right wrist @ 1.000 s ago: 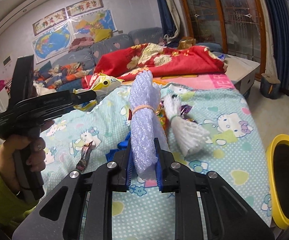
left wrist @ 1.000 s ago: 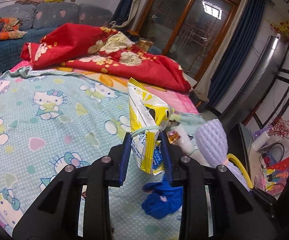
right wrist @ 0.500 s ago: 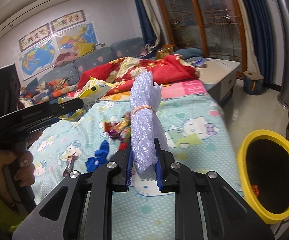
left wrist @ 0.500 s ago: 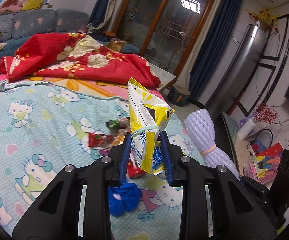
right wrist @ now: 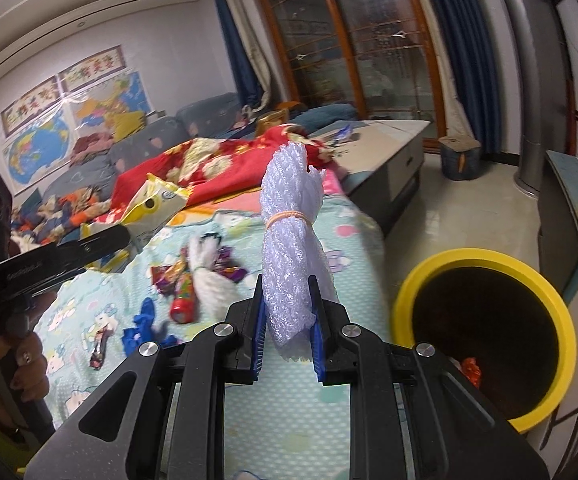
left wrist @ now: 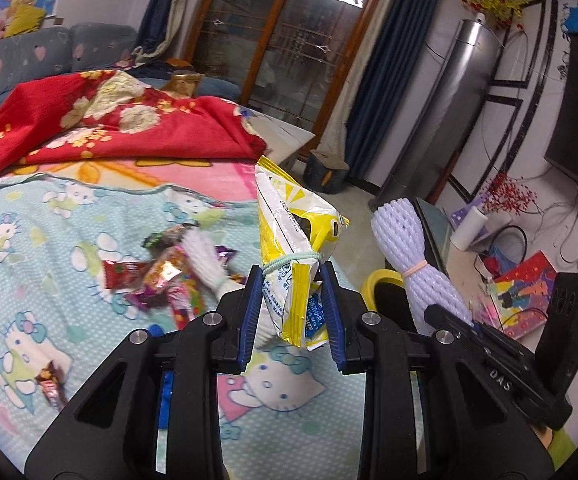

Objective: Collect trash
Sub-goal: 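Carry the wrapper and purple foam net over the yellow trash bin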

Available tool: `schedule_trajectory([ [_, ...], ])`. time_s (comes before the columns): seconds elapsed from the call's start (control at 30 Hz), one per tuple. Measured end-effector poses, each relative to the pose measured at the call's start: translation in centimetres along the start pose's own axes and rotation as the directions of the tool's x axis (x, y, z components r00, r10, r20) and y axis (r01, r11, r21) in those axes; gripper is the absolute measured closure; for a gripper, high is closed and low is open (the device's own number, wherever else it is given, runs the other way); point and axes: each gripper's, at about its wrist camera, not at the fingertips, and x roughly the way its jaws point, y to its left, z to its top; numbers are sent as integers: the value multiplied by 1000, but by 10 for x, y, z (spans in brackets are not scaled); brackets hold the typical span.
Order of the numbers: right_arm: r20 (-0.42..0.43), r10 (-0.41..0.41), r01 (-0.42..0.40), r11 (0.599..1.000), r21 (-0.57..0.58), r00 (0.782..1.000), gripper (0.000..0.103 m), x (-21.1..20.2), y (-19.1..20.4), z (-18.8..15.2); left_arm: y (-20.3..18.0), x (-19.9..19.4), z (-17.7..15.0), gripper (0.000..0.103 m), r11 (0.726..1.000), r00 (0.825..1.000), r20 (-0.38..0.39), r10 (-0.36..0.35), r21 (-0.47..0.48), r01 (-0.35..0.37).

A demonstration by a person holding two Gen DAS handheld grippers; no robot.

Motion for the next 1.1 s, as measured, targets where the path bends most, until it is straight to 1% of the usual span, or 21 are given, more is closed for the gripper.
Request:
schedule_trajectory([
  [0.53,22,-123,120,988,99,992,85,-19,-54,-5,-60,30,-10,80,989,993,-66,-98,102,104],
  [0.83,19,-206,200,966,166,978,85,-27,-95,-9,-93,52,-22,80,976,984,-119,-133,158,151],
  [1.1,-2,-280,274,935,225,960,85,-32,-132,-19,-124,77,-34,80,960,974,-166,-156,206,189],
])
